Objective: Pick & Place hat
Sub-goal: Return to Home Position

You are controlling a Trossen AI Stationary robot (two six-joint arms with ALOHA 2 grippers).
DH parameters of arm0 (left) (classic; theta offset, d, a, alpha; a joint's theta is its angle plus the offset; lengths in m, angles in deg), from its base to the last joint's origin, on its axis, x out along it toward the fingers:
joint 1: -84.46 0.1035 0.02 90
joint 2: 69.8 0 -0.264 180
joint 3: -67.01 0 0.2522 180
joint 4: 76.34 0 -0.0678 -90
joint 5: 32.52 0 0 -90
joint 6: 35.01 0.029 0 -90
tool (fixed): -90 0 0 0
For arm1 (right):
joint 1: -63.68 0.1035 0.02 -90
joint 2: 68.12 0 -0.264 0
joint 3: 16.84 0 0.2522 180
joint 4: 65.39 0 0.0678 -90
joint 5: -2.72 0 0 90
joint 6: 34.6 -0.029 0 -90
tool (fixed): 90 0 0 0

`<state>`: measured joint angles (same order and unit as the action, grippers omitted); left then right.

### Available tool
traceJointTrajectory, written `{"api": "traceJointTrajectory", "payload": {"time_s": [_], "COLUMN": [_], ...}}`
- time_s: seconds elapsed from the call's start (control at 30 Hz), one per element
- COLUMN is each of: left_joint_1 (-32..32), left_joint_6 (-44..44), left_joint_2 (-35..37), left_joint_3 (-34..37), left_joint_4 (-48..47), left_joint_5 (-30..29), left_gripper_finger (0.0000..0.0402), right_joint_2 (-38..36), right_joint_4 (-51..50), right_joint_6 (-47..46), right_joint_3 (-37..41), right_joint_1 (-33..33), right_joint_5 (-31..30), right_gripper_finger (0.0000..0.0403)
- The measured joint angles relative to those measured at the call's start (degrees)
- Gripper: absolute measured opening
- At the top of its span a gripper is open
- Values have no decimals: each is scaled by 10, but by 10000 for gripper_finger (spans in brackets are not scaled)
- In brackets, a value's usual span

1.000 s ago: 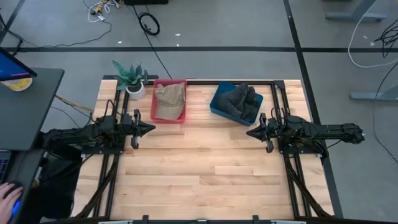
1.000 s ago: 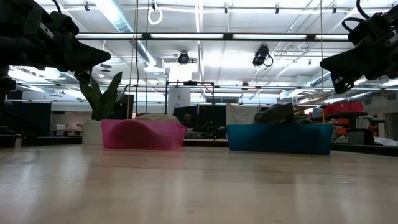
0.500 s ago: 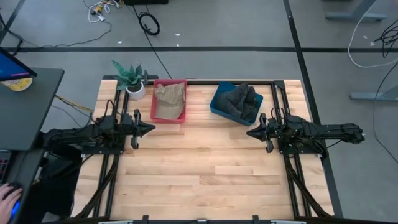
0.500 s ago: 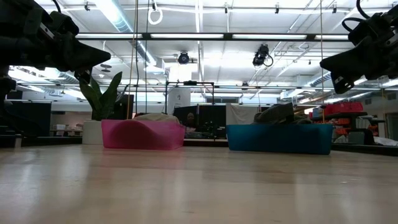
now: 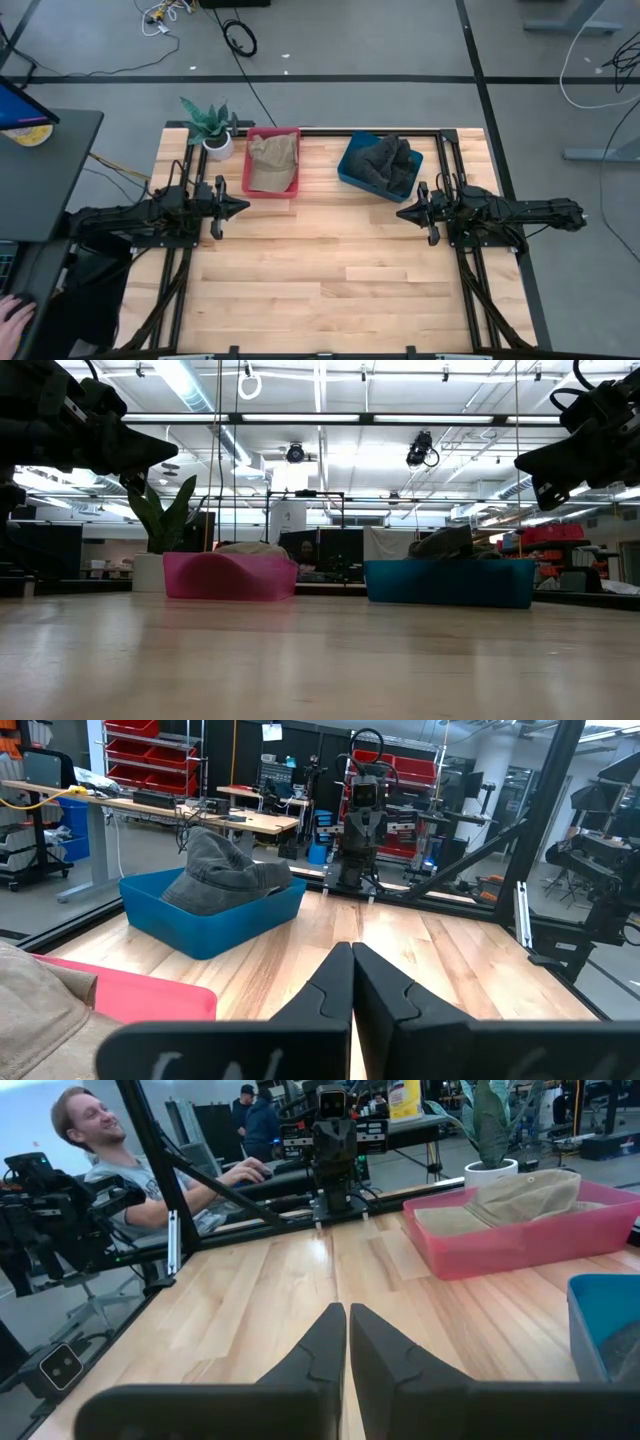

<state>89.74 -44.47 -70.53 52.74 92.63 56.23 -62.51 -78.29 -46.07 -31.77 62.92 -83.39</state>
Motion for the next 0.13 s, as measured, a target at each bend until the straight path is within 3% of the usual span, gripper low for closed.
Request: {"api": "traceJointTrajectory", "payload": {"time_s": [0.13], "left_joint_1": [0], "left_joint_6": [0], "left_joint_2": [0], "left_joint_3": [0], "left_joint_4": [0], "left_joint_5": [0], "left_gripper_finger": [3], "right_joint_2": [0], "right_joint_4": [0], "right_joint_6": [0], "right_joint_3": [0], "right_joint_1": [0], "right_joint_5": [0], "right_gripper_finger": [24]}}
